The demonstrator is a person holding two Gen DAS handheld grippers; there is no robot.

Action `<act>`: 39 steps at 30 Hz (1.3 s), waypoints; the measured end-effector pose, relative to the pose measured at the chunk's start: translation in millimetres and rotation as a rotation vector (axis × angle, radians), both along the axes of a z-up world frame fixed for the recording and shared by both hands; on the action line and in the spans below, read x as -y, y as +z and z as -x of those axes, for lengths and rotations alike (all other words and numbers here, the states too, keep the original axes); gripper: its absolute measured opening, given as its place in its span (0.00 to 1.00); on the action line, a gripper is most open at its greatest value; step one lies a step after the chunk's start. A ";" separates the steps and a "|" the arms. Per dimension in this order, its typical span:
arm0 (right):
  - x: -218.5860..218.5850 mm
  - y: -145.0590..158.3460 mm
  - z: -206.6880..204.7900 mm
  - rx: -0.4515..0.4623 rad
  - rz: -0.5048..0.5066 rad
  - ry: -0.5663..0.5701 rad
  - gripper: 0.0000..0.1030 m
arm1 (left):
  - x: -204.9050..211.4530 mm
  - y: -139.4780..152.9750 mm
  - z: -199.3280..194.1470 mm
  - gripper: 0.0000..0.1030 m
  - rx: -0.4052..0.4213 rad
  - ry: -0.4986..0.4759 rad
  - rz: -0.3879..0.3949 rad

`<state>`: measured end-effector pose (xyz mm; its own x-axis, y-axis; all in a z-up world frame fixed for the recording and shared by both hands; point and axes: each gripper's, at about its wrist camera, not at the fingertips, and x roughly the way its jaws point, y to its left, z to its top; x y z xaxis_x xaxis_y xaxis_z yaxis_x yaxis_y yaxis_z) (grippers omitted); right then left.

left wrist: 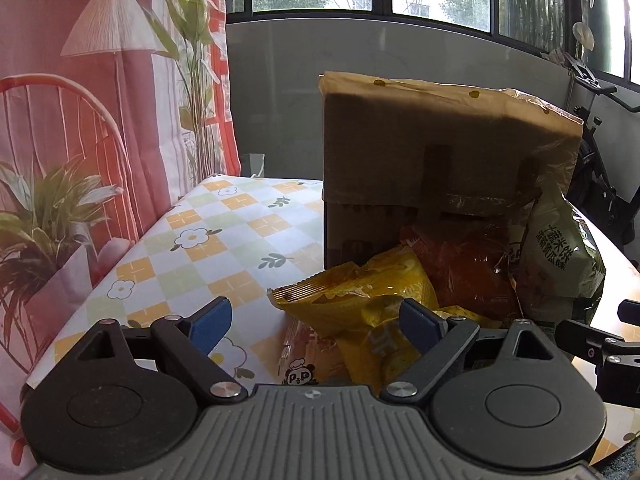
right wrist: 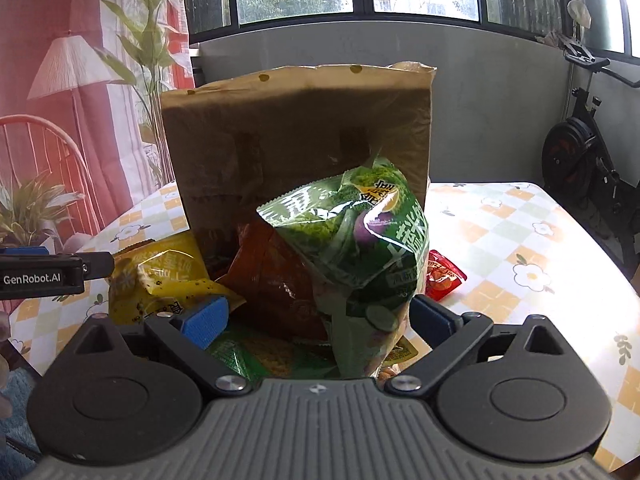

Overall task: Organize snacks
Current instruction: 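Grasp the yellow chip bag with the left tool while the right tool reaches into the snack pile, then grasp the green triangle-print bag with the right tool while the left tool holds the yellow bag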

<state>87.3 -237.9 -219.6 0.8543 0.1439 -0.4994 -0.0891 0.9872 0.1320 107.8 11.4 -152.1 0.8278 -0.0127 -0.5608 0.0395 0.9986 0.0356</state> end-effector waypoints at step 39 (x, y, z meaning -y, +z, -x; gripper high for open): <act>-4.1 -21.2 -12.5 -0.226 -0.190 0.131 0.93 | -13.3 -11.0 -6.6 0.72 0.006 -0.016 0.111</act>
<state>99.8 -233.8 -240.8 0.6931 0.3543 -0.6277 -0.1616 0.9251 0.3437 114.4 24.7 -163.1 0.8304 -0.0880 -0.5502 0.0559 0.9956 -0.0749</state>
